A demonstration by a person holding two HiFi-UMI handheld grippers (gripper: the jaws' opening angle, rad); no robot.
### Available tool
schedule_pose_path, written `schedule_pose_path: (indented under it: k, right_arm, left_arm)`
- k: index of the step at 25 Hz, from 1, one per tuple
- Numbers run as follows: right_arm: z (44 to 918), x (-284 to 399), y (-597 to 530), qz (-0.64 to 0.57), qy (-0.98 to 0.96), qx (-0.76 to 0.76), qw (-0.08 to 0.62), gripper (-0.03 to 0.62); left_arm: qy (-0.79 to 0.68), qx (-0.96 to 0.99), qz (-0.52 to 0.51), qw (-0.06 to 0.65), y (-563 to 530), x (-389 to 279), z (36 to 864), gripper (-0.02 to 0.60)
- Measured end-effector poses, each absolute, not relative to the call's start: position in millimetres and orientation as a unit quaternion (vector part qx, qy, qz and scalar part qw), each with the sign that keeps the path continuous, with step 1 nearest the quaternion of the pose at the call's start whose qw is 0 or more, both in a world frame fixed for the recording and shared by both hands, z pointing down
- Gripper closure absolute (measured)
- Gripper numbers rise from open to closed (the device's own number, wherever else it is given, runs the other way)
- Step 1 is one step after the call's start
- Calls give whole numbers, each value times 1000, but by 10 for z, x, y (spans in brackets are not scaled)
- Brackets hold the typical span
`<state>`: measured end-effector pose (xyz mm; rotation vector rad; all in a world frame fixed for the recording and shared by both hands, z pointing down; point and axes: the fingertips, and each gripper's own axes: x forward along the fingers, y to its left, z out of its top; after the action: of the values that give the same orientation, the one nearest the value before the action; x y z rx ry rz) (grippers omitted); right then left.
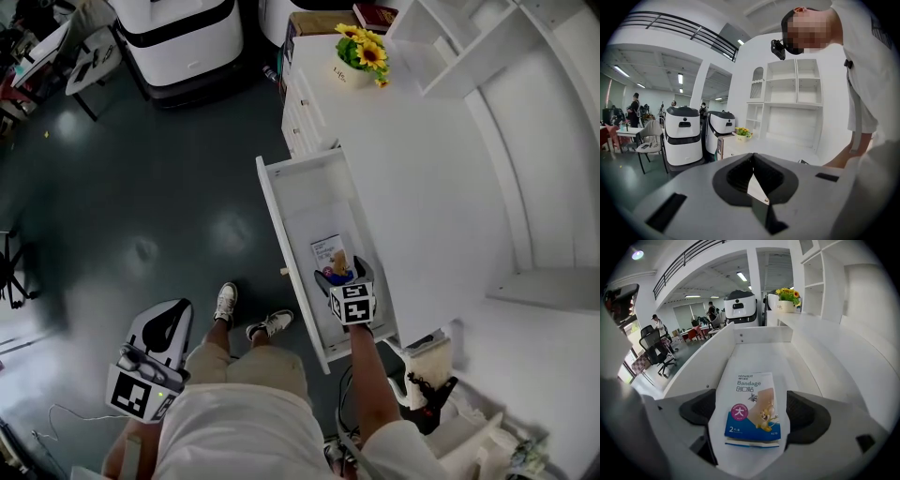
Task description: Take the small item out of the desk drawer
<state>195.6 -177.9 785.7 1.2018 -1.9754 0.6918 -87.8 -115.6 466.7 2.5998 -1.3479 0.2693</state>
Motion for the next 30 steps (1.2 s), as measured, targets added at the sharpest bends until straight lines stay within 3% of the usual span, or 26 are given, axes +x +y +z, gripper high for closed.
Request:
schedule_pose_path:
  k: [30]
  right_arm:
    - [8356, 1859, -1907, 277, -752, 420, 426, 128]
  left_arm:
    - [-456, 878, 97, 114, -1106, -872, 4825, 568]
